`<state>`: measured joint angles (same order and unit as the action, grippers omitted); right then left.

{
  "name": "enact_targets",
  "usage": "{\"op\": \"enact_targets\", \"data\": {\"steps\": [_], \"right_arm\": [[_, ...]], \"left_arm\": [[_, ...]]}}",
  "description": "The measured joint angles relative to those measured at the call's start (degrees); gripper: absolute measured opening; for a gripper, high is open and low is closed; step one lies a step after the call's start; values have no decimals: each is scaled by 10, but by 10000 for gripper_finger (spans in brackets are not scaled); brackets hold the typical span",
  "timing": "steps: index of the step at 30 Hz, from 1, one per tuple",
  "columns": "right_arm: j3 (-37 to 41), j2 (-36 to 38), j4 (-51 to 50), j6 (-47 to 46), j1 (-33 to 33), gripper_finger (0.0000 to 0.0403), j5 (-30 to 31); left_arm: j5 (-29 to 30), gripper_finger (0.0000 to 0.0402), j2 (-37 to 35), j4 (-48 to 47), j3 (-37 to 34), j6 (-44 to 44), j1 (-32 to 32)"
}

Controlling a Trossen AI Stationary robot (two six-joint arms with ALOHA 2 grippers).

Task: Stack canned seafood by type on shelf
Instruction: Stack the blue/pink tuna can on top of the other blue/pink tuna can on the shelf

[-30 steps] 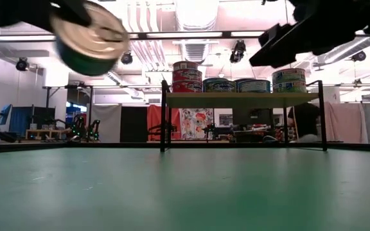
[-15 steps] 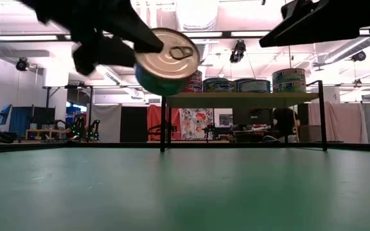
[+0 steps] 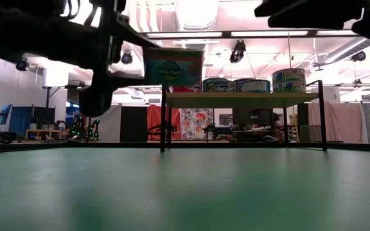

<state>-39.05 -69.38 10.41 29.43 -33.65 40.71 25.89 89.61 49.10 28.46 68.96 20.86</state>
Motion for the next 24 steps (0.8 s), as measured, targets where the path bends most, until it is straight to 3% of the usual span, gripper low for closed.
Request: {"op": "enact_targets", "data": {"steps": [8, 18, 24], "right_arm": [[-10, 0, -3, 136, 0, 205, -1], [-11, -34, 70, 279, 0, 205, 0], [-10, -82, 169, 368, 0, 205, 69]], "left_arm": [[-69, 173, 2, 103, -15, 80, -27], [-103, 173, 3, 96, 6, 111, -64], [-105, 173, 3, 91, 13, 111, -68]]}}
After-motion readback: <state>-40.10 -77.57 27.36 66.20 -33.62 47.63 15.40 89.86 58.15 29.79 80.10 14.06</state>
